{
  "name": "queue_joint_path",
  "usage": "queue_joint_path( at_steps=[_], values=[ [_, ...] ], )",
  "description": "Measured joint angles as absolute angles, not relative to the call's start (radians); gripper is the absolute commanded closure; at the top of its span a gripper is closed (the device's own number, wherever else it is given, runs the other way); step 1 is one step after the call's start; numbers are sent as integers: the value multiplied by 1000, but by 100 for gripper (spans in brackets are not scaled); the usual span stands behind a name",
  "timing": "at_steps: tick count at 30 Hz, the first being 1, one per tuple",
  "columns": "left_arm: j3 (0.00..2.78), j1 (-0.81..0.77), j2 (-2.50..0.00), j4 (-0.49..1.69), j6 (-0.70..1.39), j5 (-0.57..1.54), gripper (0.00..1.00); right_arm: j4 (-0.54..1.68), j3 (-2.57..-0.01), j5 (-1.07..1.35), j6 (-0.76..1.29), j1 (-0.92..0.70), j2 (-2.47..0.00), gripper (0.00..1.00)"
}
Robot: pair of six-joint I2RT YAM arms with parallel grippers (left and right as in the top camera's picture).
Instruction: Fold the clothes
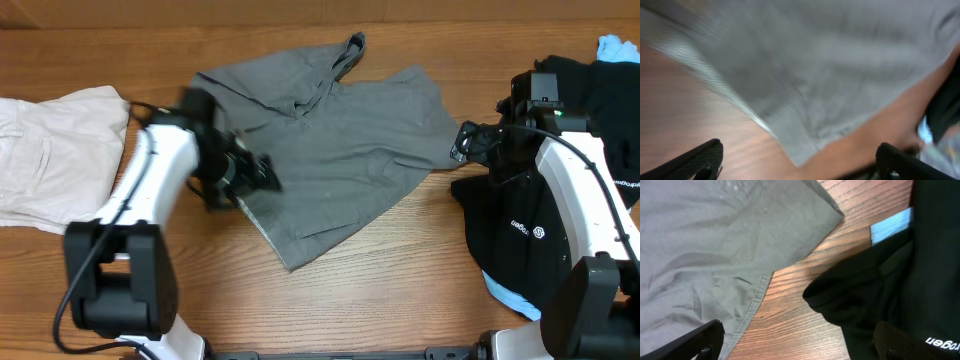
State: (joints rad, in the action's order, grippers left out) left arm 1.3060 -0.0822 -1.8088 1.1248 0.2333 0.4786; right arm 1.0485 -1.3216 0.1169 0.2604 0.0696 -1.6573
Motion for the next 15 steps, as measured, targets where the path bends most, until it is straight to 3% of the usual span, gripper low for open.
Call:
queue_joint_path(
  at_steps=[7,15],
  values=[
    [1091,-323,-1811,970,348,546,1,1048,-1322,115,261,70,-1657,0],
    [1006,-365,-1811,890,469,556,5,1050,-1322,114,261,70,-1657,0]
  ],
)
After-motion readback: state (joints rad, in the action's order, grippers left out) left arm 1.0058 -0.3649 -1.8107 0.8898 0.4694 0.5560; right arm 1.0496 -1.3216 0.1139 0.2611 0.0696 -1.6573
